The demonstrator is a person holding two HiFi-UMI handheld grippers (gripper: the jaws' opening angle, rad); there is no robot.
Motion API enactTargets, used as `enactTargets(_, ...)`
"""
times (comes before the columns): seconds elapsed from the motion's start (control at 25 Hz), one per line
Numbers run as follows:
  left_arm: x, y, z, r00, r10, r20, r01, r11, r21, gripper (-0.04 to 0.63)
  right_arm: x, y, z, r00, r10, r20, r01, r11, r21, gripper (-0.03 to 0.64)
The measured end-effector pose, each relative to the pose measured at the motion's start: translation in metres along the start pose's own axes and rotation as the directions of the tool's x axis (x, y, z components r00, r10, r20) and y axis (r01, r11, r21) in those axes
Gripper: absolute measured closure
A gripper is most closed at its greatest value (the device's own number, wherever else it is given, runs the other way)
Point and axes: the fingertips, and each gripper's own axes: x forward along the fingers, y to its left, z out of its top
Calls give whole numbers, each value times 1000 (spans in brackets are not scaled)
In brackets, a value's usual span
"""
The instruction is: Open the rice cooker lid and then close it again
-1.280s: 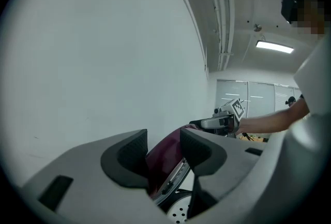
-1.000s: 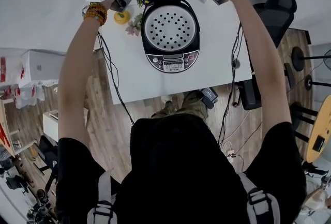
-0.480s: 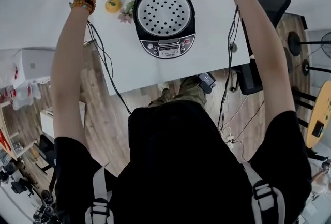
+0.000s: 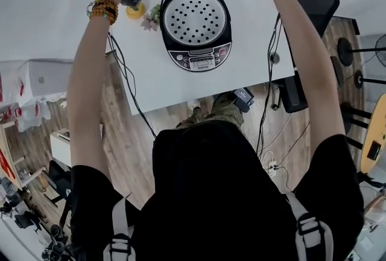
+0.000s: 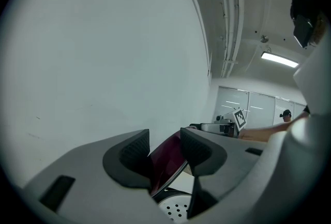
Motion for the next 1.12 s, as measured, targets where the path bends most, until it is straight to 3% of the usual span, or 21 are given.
enactTargets(0.56, -12, -15, -9, 1000, -18, 4, 18, 1000, 16, 407, -11, 13, -7, 999, -16, 29, 16, 1000, -2, 370)
enactTargets(1.12, -35, -44, -27, 998, -26, 57, 21, 996, 92, 403, -35, 35, -27, 998, -3, 56, 4, 1000, -21, 360)
